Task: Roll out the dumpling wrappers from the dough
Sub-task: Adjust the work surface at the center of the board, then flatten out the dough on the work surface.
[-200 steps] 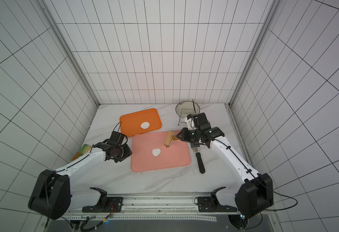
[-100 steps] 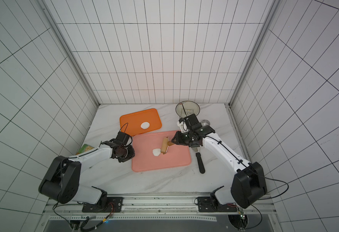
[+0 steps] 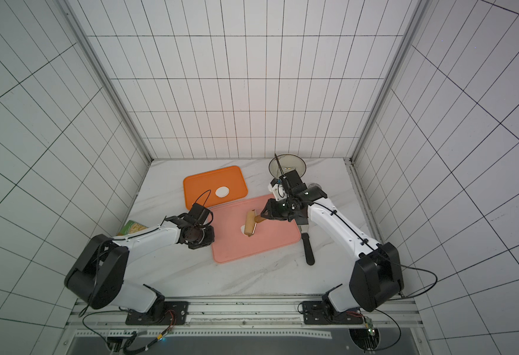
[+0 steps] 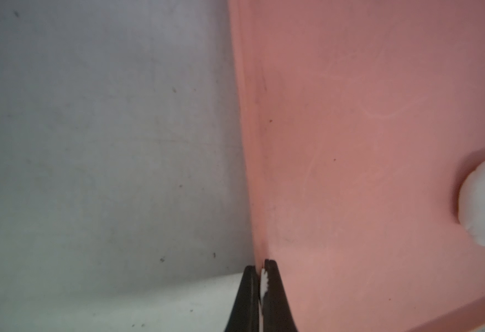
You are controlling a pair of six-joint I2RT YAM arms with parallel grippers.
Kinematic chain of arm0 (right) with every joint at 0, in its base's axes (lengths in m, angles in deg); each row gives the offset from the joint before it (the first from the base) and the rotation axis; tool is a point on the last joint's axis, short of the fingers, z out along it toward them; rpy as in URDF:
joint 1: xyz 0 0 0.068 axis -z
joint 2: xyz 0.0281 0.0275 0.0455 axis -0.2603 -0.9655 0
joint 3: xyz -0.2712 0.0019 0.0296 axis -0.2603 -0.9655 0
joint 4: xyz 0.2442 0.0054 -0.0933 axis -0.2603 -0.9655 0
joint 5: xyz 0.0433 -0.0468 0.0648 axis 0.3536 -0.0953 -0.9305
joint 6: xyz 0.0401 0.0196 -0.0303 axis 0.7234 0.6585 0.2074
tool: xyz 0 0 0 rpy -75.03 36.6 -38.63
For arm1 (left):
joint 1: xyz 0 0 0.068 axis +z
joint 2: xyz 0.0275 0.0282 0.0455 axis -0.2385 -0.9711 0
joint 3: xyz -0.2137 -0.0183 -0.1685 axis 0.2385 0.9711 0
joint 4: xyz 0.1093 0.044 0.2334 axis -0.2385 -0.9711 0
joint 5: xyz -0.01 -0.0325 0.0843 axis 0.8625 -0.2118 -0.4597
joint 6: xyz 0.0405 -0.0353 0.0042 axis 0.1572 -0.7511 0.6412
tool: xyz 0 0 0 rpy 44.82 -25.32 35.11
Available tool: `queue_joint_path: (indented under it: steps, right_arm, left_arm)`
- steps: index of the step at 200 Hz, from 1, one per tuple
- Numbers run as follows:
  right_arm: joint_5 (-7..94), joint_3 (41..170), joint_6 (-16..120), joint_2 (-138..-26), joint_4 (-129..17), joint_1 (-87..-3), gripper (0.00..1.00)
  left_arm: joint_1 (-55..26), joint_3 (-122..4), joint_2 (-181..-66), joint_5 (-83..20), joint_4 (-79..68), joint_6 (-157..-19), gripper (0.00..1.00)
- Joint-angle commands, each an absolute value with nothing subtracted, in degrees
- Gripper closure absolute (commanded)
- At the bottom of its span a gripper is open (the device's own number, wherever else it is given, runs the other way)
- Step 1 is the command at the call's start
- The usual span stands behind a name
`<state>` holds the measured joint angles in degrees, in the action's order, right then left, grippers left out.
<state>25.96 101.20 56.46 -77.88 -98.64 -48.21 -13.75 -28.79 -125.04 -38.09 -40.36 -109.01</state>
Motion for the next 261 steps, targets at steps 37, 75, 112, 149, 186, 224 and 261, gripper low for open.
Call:
queue_joint_path:
  steps: [37, 75, 112, 149, 186, 224, 261]
  right_arm:
    - [22.7, 104.2, 54.6, -80.6, -102.0, -48.7, 1.0]
    - [23.9, 103.9, 53.6, -82.1, -104.3, -49.1, 1.0]
    - [27.2, 103.4, 53.5, -86.4, -105.1, -49.1, 1.0]
    - [33.3, 101.1, 53.5, -89.1, -104.1, -49.2, 1.0]
    - [35.8, 97.7, 55.1, -89.5, -100.4, -49.3, 1.0]
    - [37.7, 95.3, 56.4, -91.0, -96.2, -50.8, 1.0]
    - [42.0, 91.8, 57.0, -88.1, -94.8, -49.3, 1.0]
  left_arm:
    - [-15.6, -29.9, -123.8, -36.7, -40.2, -104.9, 1.0]
    - [-16.1, -30.0, -124.3, -38.3, -40.4, -104.5, 1.0]
    - [-16.1, -30.1, -125.0, -38.9, -40.2, -104.4, 1.0]
    - [-16.1, -30.4, -125.1, -38.9, -39.9, -104.3, 1.0]
    - [-16.1, -30.4, -124.9, -38.9, -39.9, -104.3, 1.0]
    - [-16.1, -30.2, -125.1, -38.9, -39.8, -104.3, 1.0]
    - [-16.1, -30.4, -125.0, -39.7, -40.2, -104.5, 1.0]
